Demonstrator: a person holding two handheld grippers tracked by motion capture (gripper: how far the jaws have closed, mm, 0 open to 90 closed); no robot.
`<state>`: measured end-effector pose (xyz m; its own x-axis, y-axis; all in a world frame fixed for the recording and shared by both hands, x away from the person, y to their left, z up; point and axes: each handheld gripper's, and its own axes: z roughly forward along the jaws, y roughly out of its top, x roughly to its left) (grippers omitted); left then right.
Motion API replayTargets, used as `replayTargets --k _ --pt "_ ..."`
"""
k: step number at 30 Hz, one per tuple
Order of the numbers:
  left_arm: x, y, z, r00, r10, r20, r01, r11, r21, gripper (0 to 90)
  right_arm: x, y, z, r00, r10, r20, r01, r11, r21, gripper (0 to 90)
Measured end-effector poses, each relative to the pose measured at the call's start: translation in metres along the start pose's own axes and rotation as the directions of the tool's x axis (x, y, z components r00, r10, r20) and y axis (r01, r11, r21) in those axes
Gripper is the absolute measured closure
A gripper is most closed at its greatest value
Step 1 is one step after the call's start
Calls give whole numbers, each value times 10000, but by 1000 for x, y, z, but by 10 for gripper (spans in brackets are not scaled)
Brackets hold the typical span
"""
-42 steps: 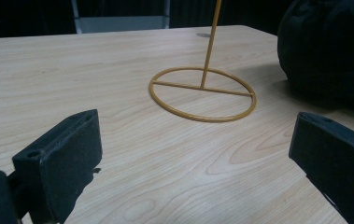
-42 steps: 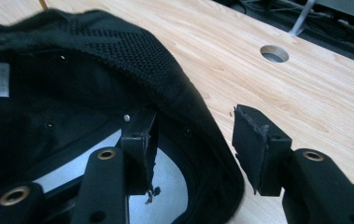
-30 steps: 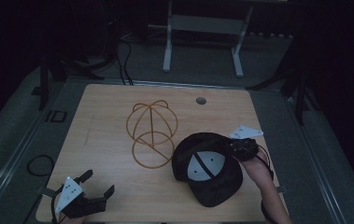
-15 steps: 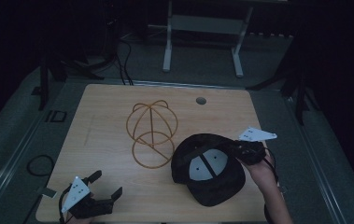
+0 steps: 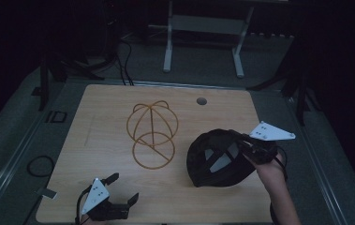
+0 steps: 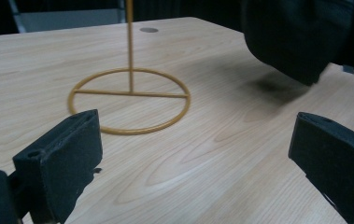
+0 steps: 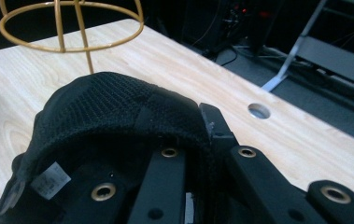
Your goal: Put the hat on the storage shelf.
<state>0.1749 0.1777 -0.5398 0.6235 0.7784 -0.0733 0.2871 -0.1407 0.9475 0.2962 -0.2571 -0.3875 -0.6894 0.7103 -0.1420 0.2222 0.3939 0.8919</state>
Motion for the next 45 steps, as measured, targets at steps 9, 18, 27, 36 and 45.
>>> replayTargets --k 9,18,27,36,45 --pt "-15 12 20 9993 -67 379 68 10000 -23 33 9 16 -18 9998 136 -111 -143 9977 -659 878" --pt "-46 19 56 9913 -185 1301 114 9984 548 58 22 27 -25 9999 100 -38 -104 9944 -1056 877" --pt "-71 38 83 9836 160 1799 -266 9980 570 58 24 30 -24 10000 64 56 -57 9936 -1124 877" --pt "-86 54 104 9810 -64 1937 50 10000 78 61 28 33 -25 10000 23 -16 -24 9927 -1203 877" --pt "-88 58 110 9878 -349 1518 426 9979 -478 170 35 35 -28 9994 -255 -214 226 9920 -1245 877"
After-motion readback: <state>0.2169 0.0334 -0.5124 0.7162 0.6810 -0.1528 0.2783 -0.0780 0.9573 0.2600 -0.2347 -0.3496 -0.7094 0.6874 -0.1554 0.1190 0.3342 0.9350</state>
